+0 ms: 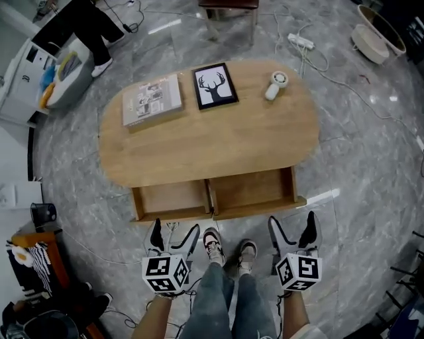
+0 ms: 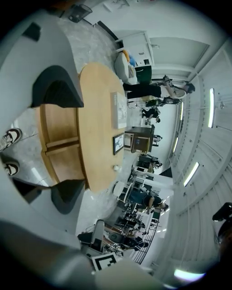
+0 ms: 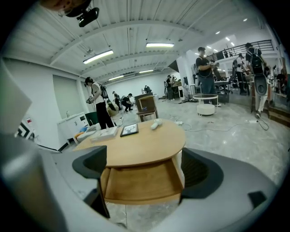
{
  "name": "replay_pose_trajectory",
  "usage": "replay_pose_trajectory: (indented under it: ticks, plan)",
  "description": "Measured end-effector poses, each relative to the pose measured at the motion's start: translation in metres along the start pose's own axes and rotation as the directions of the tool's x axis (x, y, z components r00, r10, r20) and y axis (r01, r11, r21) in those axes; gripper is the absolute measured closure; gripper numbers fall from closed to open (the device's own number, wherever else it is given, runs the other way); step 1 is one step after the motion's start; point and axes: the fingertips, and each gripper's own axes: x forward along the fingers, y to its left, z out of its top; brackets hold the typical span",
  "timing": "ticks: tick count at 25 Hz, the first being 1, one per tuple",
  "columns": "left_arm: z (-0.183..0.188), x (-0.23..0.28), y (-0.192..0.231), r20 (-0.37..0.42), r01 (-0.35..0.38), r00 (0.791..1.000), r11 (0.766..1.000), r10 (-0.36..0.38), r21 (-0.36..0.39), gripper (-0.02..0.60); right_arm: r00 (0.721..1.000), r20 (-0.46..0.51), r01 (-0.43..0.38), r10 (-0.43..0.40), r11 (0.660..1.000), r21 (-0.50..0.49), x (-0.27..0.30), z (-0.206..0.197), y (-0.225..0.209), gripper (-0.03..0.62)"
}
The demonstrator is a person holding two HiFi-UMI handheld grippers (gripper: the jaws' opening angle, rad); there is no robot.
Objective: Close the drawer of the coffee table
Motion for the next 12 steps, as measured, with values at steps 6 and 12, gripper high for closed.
replay_pose_trajectory:
  ticks: [6, 12]
  plan:
    - [-0.076, 0.044, 0.005, -0.059, -0.005, 0.998, 1.000, 0.006, 0.016, 0.091, 0.999, -0.044, -0.015, 0.014, 1.000, -0.021, 0.032, -0.096, -0.011, 0.069]
    - [-0.130, 0.065, 0.015, -0.106, -0.021, 0.994, 0.999, 0.026, 0.050, 0.091, 0.997, -0.070, -0.034, 0.028, 0.996, -0.085, 0.052, -0.161, -0.015, 0.062]
